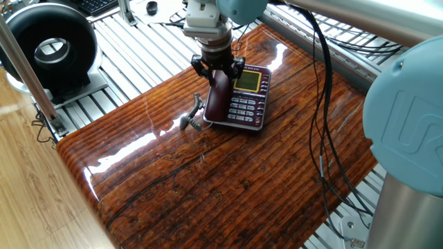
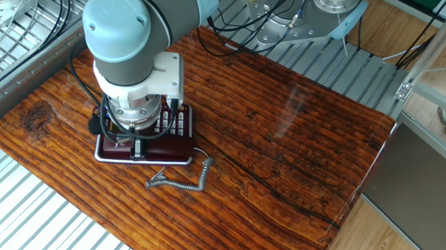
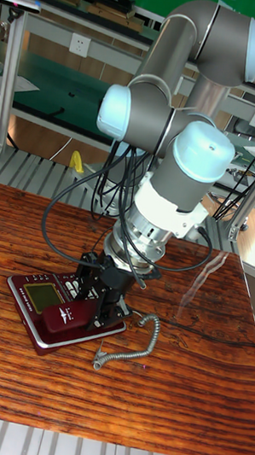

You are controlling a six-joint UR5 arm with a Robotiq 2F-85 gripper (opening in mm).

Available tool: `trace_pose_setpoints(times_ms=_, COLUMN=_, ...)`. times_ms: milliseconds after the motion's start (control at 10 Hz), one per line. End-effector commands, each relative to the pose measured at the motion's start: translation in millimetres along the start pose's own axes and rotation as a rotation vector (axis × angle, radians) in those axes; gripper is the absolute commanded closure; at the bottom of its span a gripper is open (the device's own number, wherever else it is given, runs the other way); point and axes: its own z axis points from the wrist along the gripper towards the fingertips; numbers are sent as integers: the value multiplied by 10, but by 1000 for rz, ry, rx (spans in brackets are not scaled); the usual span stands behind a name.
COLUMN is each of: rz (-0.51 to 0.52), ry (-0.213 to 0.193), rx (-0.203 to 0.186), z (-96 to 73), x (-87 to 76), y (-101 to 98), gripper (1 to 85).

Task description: Place the handset of the telephone on the corresponding phone cradle

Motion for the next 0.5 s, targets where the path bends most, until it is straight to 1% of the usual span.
trace_pose_setpoints(times_ms=0, rz=2, ry=-3, rx=-3, z=4, x=7, y=19, gripper=847)
trace_pose_setpoints(times_ms=200, rz=0, ry=9, rx=-7, z=2, x=39, y=27, gripper=847)
trace_pose_setpoints(times_ms=400, rz=3, ry=3, rx=-2, z=-3, x=22, y=13, gripper=847)
